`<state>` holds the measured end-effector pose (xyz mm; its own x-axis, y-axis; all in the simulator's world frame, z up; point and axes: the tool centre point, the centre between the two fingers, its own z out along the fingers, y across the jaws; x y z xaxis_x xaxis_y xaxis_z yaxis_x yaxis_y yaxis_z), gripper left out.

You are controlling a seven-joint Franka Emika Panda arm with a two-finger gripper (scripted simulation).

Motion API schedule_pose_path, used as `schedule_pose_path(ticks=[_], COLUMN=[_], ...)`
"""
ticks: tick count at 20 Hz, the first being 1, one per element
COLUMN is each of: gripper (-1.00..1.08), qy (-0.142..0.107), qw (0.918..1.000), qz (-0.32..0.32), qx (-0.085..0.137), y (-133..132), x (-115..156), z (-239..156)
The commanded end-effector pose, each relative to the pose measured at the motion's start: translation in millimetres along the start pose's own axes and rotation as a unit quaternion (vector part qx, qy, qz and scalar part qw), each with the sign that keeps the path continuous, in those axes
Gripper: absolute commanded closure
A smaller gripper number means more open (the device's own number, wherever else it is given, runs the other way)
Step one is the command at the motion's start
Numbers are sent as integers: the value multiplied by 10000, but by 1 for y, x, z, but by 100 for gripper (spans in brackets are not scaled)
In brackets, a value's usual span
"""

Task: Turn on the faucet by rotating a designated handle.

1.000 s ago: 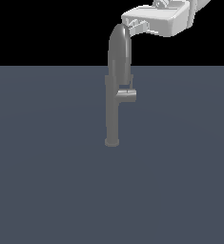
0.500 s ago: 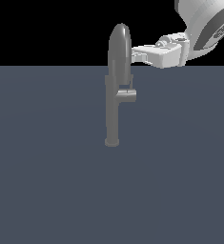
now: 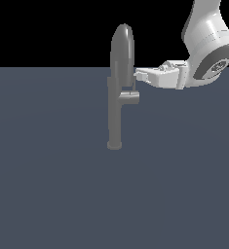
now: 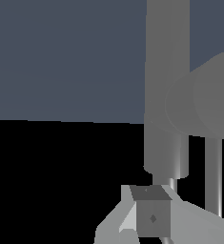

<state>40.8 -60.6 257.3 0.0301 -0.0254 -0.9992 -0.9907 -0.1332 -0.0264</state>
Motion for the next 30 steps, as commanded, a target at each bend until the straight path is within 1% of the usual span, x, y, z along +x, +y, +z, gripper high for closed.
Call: schedule_pose_path(ticks=[1, 4, 9, 19, 21, 30], gripper=[108, 108, 108, 108, 108, 108], qy=[-96, -141, -141, -144, -136, -142], qw=[9999, 9998, 9998, 9997, 9997, 9997], qz=[80, 118, 118, 118, 121, 119], qx=[85, 124, 124, 125, 139, 130], y=[-1, -1, -1, 25, 22, 49], x=[6, 9, 9, -3, -1, -2], z=[1, 1, 1, 2, 2, 3])
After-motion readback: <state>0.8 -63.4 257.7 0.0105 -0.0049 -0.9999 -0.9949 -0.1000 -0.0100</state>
